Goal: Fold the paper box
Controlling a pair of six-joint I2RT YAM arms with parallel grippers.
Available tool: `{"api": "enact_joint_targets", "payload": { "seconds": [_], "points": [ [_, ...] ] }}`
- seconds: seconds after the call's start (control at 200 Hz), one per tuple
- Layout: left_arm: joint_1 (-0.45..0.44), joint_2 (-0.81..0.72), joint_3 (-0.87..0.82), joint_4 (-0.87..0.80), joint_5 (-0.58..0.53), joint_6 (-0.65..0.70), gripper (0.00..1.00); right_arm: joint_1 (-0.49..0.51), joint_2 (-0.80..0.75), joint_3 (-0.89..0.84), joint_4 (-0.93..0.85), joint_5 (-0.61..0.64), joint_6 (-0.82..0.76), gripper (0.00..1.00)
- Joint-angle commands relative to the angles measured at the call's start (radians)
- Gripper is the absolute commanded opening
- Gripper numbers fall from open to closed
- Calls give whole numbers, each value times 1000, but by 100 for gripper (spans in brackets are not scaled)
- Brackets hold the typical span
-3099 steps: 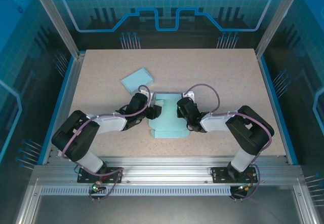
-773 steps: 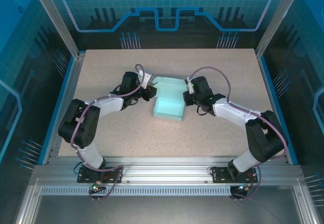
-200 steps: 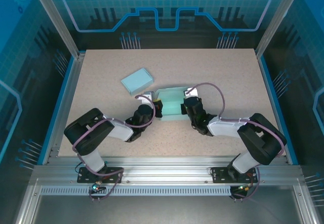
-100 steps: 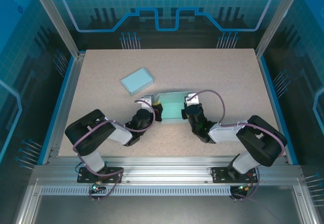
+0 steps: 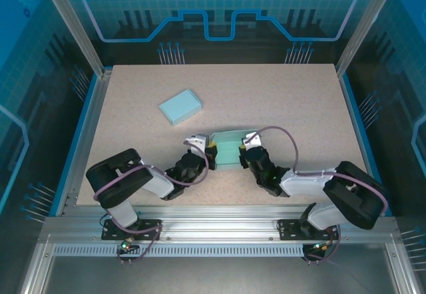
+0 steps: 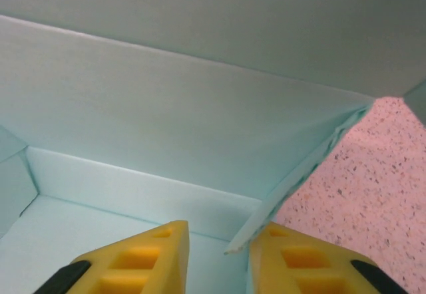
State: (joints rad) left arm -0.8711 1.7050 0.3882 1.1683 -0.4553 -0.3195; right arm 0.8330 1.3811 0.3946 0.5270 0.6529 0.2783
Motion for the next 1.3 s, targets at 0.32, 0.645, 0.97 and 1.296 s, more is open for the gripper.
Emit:
{"api": "enact_joint_targets", "payload": {
  "seconds": [0.32, 0.645, 0.97, 1.296],
  "points": [
    [-78, 115, -37, 38, 38, 186, 0, 42, -410, 0, -354, -55, 84, 64],
    [-84, 104, -35, 52, 3, 238, 0, -1, -658, -9, -590, -20, 151, 72],
    [-101, 21, 16, -106, -27, 310, 0, -56, -783, 85, -745, -70, 184, 72],
    [-101, -65, 65, -194, -56, 416, 0, -147, -770, 195, -887, -91, 174, 69]
  ]
}}
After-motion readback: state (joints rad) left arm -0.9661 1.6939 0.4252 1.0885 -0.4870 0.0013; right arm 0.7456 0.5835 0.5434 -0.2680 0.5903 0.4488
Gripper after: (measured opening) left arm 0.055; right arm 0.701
